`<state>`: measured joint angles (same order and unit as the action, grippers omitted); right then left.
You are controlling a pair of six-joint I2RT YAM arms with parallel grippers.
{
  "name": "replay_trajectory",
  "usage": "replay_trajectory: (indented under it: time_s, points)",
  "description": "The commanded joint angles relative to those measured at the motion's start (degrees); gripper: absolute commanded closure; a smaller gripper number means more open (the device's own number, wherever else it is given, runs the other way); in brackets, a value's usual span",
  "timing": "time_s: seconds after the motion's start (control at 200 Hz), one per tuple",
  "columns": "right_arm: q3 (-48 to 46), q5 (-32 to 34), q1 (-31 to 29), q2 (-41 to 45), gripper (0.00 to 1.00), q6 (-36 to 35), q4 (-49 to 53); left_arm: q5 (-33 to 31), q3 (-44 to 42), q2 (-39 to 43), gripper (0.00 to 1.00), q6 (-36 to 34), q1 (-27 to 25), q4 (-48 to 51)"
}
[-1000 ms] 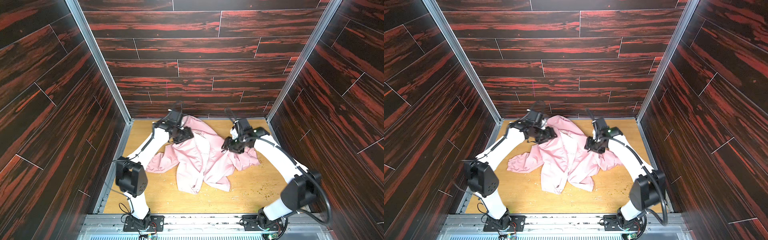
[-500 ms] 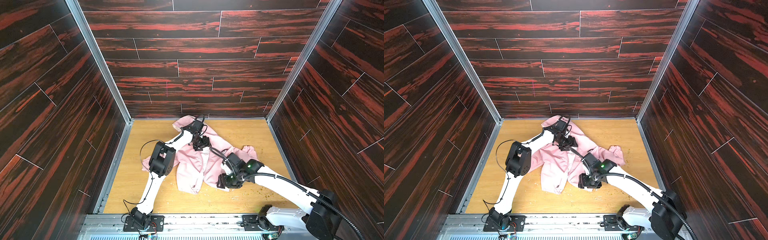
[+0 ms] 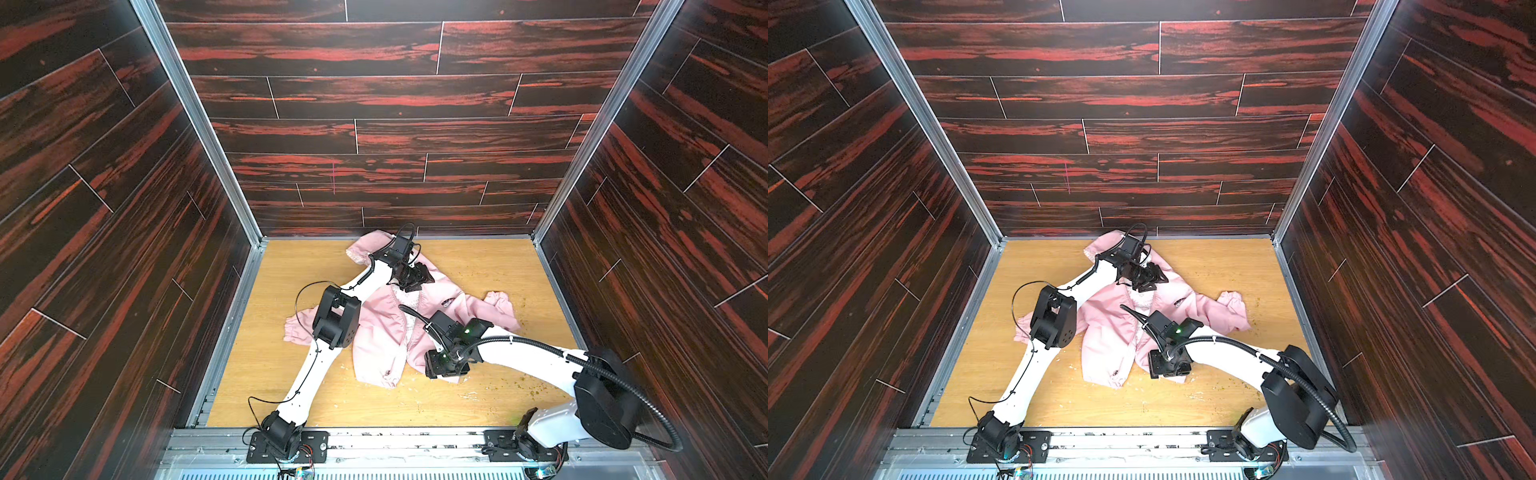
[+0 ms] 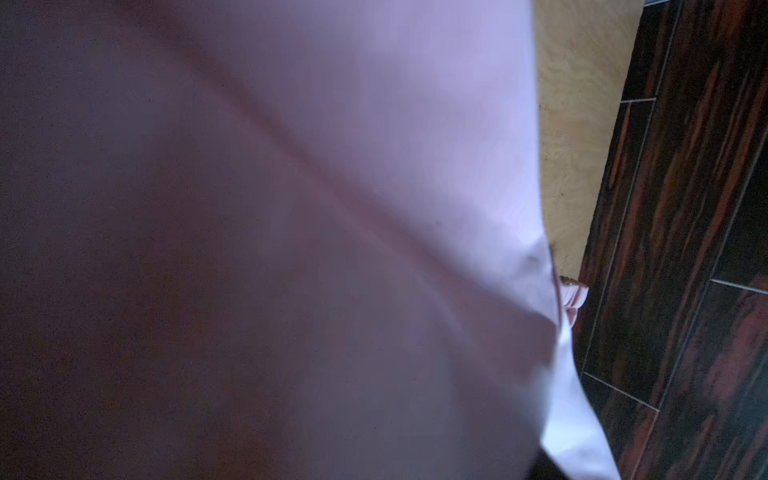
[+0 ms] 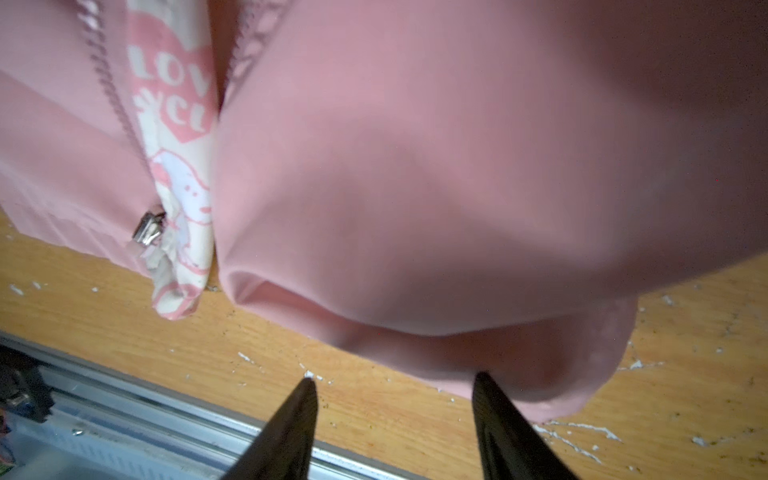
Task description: Zip up the jacket
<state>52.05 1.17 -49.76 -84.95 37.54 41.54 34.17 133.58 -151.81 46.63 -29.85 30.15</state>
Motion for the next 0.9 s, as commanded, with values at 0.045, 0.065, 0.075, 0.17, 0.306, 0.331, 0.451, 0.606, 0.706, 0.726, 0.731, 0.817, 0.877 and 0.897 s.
replay_trajectory:
  time_s: [0.045, 0.065, 0.075, 0.17, 0.306, 0.331, 0.451, 0.606, 0.706, 0.726, 0.731, 0.817, 0.877, 0.897]
  points:
    - [1.22, 2.19, -0.34, -2.42, 0.76, 1.21, -0.41, 1.82, 2.13, -0.37, 0.80, 4.83, 0.28, -5.71]
    - [1.44, 2.05, -0.34, -2.34, 0.81, 1.30, -0.41, 2.07, 2.56, -0.45, 0.84, 5.26, 0.28, -6.00]
    - [1.51, 1.96, -0.34, -2.27, 0.83, 1.31, -0.41, 2.11, 2.83, -0.54, 0.86, 5.45, 0.24, -6.16]
    - [2.60, 1.50, -0.34, -1.18, 0.99, 1.89, 0.50, 2.39, 6.49, -1.00, 0.99, 7.03, 0.30, -6.50]
    - [3.84, 0.39, -0.27, 2.36, 1.00, 2.51, 2.48, 2.21, 11.13, -1.08, 1.00, 10.15, 0.73, -8.22]
    - [3.99, 0.02, -0.25, 3.32, 1.00, 2.54, 2.66, 2.21, 11.60, -0.96, 1.00, 10.90, 0.85, -8.82]
    - [4.76, -2.19, 0.21, 8.29, 1.00, 2.26, 3.11, 1.60, 13.16, 0.25, 1.00, 13.57, 1.20, -11.60]
    - [6.35, -4.58, 2.31, 12.16, 1.00, 2.73, 3.34, -0.32, 14.36, 1.39, 1.00, 15.80, 1.54, -13.30]
    - [8.29, -3.54, 7.03, 11.20, 0.85, 3.54, 5.86, -2.74, 14.76, 1.16, 0.64, 15.17, 1.92, -8.39]
    - [8.94, -2.84, 7.90, 10.63, 0.78, 3.70, 6.54, -2.96, 14.53, 1.16, 0.56, 15.19, 1.97, -7.65]
    - [9.12, -2.62, 8.22, 10.48, 0.77, 3.73, 6.71, -3.01, 14.43, 1.21, 0.54, 15.17, 1.98, -7.48]
    - [12.35, -1.05, 12.82, 6.93, 0.59, 4.22, 9.25, -4.10, 13.18, 1.88, 0.37, 13.95, 2.01, -3.56]
    - [14.58, -0.91, 15.27, 4.06, 0.53, 4.12, 9.70, -4.75, 11.25, 3.63, 0.33, 12.35, 2.03, -1.64]
    - [15.23, -0.98, 16.06, 3.33, 0.51, 4.04, 9.64, -5.20, 10.27, 4.46, 0.32, 11.95, 2.00, -1.24]
